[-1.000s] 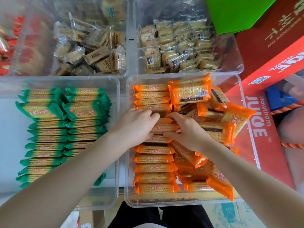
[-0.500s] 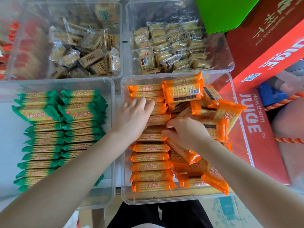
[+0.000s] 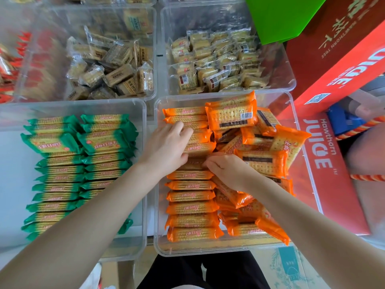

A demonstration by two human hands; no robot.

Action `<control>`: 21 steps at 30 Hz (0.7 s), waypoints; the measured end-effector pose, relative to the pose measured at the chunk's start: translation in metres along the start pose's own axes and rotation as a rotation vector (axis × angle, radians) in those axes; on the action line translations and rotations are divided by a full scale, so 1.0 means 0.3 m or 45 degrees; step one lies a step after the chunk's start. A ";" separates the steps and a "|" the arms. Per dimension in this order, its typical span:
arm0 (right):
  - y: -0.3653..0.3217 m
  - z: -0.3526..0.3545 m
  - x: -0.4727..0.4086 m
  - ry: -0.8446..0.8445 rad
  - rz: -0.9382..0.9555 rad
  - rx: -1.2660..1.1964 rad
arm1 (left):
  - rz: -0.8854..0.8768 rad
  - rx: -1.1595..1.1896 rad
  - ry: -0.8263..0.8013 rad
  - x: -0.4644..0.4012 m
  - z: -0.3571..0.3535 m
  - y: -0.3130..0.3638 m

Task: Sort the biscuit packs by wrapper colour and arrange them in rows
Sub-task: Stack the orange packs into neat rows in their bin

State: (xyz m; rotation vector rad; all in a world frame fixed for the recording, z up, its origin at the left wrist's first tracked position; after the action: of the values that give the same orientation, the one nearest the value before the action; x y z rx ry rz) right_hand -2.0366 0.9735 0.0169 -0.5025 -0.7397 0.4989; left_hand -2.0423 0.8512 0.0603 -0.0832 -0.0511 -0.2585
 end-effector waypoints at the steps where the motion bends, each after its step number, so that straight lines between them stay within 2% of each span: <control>1: 0.010 0.003 -0.003 -0.002 -0.025 -0.020 | -0.001 0.016 -0.001 0.000 0.005 -0.003; 4: 0.029 -0.005 -0.019 0.039 -0.034 0.027 | 0.007 0.034 0.018 0.005 0.026 -0.012; 10: 0.018 -0.030 -0.048 -0.004 0.018 0.263 | -0.048 -0.113 -0.203 0.004 -0.012 0.021; 15: 0.036 -0.047 -0.051 -0.199 -0.098 0.318 | -0.051 -0.150 -0.127 -0.004 -0.005 0.023; 21: 0.012 -0.055 -0.067 -0.280 -0.126 0.219 | -0.036 -0.057 -0.035 0.006 0.010 0.020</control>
State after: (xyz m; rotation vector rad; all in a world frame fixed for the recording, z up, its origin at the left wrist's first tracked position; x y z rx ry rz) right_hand -2.0382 0.9602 -0.0057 -0.2512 -0.9183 0.5248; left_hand -2.0393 0.8567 0.0629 -0.1304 -0.0740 -0.2870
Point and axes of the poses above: each hand's wrist, its own x-axis away from the middle knuckle, its own z-axis out of the back of the hand, y = z × x, the point moved 7 cm from there along -x, towards the middle knuckle, and after that the axes turned 6 degrees about -x, right-handed, at the moved point
